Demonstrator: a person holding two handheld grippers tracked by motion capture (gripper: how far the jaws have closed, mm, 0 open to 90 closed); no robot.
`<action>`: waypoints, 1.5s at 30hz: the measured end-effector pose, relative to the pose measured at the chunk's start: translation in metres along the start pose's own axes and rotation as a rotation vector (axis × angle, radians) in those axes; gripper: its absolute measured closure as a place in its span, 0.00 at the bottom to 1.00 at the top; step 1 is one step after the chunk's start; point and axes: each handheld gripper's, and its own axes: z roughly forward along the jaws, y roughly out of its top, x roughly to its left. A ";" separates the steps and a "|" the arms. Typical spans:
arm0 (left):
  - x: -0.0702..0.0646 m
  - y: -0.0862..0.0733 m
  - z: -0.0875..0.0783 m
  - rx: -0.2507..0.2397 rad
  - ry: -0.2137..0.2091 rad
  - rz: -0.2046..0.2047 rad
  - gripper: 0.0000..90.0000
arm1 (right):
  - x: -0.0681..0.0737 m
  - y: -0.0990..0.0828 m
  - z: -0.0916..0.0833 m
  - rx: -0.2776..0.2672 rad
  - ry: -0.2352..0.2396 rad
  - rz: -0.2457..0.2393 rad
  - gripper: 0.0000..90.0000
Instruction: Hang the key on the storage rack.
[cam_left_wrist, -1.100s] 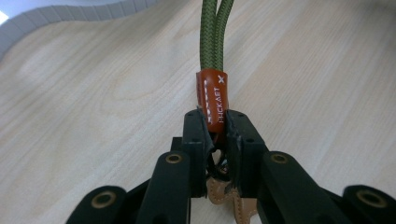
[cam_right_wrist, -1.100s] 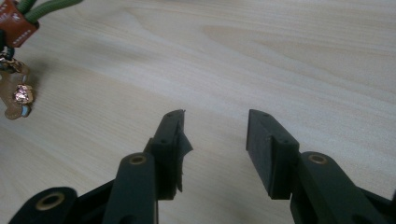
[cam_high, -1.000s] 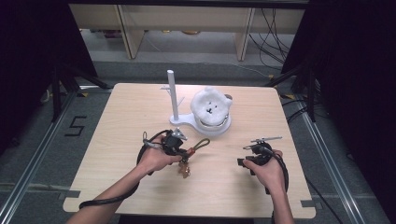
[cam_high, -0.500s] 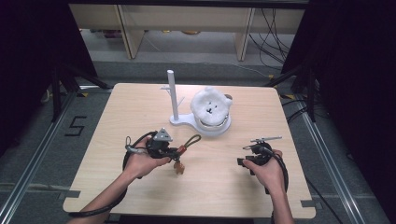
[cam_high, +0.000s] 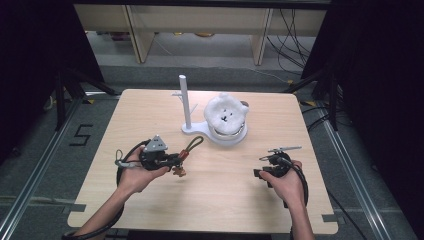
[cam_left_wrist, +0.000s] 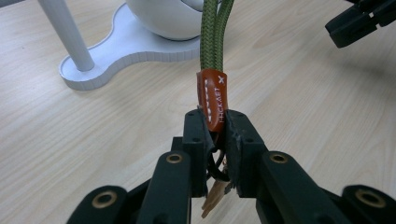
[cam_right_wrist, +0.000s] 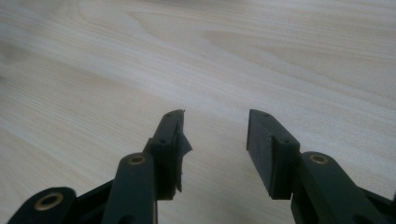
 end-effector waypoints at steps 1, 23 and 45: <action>0.002 -0.002 -0.003 0.005 0.010 0.011 0.87 | 0.000 0.000 0.000 0.002 0.001 -0.007 0.63; 0.019 -0.032 -0.036 -0.140 0.061 -0.089 0.87 | 0.002 0.001 -0.002 0.010 -0.014 -0.018 0.63; 0.031 -0.022 -0.041 -0.306 0.093 -0.116 0.87 | 0.004 0.001 -0.004 0.024 0.005 -0.011 0.62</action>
